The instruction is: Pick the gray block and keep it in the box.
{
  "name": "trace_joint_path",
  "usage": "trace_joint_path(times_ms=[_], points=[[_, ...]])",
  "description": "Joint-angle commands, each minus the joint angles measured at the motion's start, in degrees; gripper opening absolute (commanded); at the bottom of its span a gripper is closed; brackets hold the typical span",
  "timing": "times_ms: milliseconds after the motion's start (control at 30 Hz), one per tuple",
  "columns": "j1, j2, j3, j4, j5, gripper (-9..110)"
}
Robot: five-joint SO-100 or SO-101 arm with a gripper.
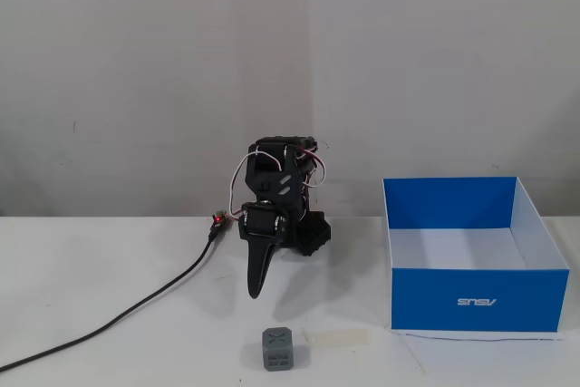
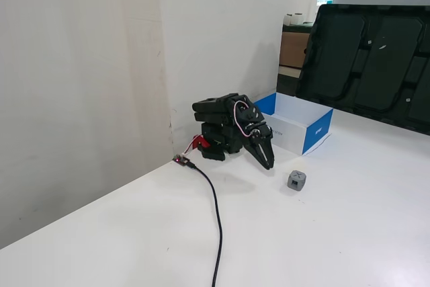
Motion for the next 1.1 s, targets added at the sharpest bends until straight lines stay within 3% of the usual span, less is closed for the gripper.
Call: trace_joint_path(times_ms=[0, 1067], points=[[0.0, 6.9, 0.4, 0.2, 0.6, 0], [-1.3, 6.9, 0.4, 0.1, -0.2, 0]])
